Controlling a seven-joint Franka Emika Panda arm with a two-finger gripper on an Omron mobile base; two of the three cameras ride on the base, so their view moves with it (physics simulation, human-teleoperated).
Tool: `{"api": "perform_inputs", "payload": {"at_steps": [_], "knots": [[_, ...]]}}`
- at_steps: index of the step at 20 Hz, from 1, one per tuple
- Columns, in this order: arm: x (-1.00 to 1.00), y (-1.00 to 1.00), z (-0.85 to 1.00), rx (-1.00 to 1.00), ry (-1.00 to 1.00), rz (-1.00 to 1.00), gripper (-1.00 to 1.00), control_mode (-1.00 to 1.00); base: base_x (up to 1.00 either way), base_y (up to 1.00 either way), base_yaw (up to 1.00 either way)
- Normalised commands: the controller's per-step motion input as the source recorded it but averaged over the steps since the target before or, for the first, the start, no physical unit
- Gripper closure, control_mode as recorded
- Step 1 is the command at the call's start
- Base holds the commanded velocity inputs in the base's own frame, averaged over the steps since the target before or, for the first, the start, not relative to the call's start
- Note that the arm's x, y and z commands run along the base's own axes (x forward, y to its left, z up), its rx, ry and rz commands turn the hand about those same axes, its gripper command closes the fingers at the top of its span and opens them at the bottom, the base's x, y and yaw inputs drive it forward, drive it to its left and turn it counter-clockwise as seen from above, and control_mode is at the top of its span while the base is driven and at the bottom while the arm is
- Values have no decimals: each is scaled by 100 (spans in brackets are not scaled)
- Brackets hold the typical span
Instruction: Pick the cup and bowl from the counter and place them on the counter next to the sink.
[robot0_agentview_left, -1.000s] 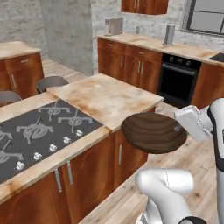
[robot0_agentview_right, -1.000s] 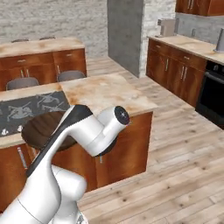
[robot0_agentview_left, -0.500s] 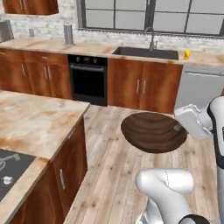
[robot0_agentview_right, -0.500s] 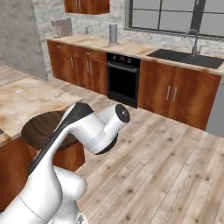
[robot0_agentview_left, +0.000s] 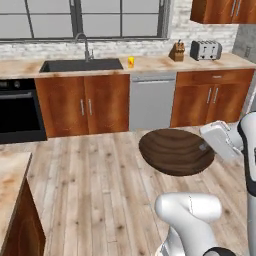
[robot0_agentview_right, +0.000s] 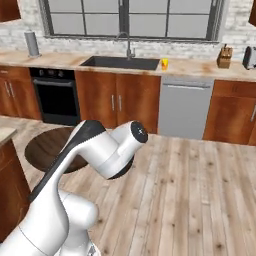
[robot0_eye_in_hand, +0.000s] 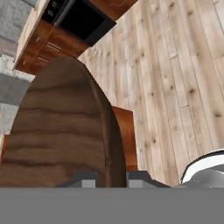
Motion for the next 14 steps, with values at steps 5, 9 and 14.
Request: {"api": "perform_inputs", "payload": {"at_steps": [5, 9, 14], "knots": [[0, 0, 0, 0, 0, 0, 100, 100, 95, 12, -30], [0, 0, 0, 0, 0, 0, 100, 100, 100, 25, 0], [0, 0, 0, 0, 0, 0, 100, 100, 100, 9, 0]]}}
